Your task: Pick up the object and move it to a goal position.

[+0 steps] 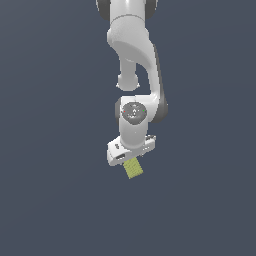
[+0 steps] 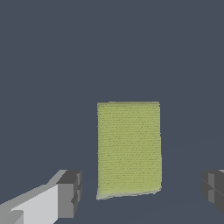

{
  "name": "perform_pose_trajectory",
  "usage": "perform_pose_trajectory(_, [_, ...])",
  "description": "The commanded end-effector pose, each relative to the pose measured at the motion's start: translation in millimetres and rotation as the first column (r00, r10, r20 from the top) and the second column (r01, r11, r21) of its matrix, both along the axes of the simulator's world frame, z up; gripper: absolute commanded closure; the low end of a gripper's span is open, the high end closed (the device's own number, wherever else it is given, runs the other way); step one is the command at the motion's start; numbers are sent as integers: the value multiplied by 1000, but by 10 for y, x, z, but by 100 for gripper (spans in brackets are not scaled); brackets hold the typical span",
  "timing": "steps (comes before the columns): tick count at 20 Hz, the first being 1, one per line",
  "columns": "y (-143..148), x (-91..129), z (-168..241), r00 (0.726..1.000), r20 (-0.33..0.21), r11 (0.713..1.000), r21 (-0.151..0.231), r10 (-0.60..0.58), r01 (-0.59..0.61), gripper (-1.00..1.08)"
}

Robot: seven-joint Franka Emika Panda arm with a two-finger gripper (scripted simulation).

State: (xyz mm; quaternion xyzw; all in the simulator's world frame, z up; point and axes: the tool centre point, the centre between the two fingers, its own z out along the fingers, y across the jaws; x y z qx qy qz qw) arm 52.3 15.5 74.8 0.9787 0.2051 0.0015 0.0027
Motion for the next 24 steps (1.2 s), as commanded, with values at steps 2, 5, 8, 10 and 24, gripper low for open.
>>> perform_pose_trajectory(2, [12,25,-108,1000,-3,1000,3,31,-31,-92])
perform_pose_trajectory(5, [16,31,-146,999,-4,999,5,41,-41,-92])
perform_pose_trajectory(8, [14,25,-143,999,-5,999,4,37,-37,-92])
perform_pose_trajectory(10, [12,25,-173,999,-5,999,4,37,-37,-92])
perform_pose_trajectory(24, [16,29,-650,999,-4,999,5,42,-42,-92])
